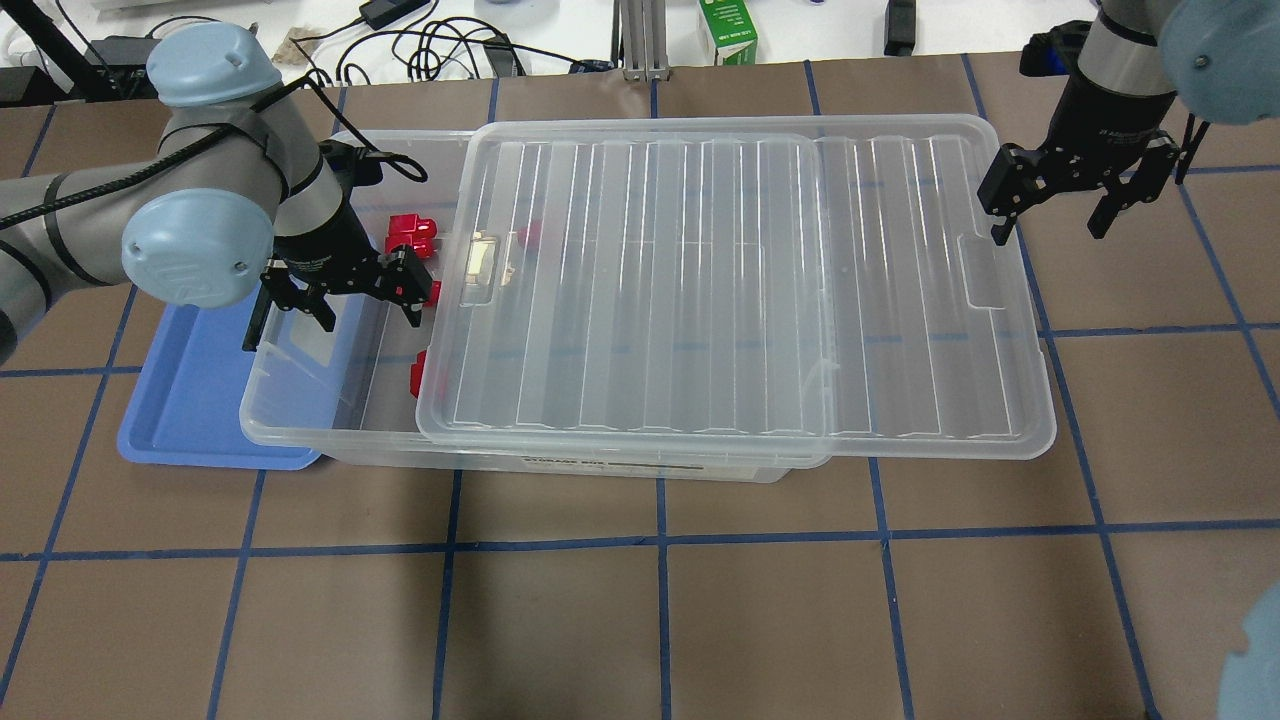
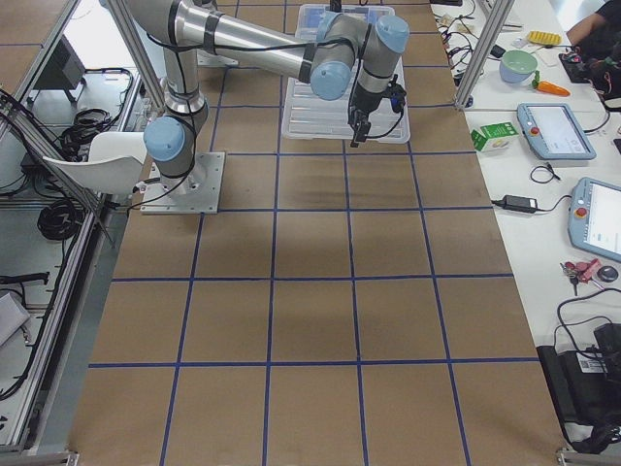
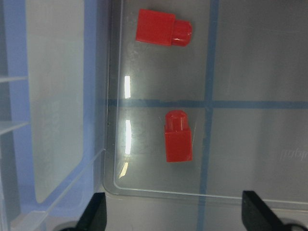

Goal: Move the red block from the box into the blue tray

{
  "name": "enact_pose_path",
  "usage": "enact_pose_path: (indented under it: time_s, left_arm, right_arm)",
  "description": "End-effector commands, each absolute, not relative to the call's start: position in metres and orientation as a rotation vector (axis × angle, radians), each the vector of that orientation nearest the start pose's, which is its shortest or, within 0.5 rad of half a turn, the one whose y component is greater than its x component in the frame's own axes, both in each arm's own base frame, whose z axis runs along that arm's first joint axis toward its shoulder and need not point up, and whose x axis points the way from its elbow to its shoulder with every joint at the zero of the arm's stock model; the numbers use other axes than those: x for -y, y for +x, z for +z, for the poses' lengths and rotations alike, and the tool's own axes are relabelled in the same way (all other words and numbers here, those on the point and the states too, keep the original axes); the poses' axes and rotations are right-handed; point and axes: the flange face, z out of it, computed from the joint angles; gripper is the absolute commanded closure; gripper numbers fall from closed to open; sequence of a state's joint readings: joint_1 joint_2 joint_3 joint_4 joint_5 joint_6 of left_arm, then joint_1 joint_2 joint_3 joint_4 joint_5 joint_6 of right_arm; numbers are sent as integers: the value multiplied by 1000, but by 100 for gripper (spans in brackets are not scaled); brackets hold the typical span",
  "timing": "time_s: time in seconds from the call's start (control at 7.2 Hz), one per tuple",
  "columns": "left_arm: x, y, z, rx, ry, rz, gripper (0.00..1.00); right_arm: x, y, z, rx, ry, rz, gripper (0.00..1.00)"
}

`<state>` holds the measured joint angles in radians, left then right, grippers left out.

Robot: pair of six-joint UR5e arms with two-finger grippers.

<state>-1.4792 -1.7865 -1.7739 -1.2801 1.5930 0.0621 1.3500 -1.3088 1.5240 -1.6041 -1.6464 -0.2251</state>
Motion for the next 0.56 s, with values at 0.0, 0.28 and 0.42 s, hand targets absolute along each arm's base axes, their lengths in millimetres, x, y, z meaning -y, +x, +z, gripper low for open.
enact_pose_path:
  time_s: [0.0, 0.28, 0.42]
  left_arm:
    - [550, -72, 292, -3181, -94, 233, 0]
    - [551, -71, 281, -3186, -145, 268, 0]
    - [551, -71, 277, -3187, -146, 261, 0]
  right_arm:
    - [590, -3, 366, -3156, -21, 322, 0]
    - [591, -4, 363, -3154, -21, 329, 0]
    - [591, -4, 362, -3153, -19, 331, 0]
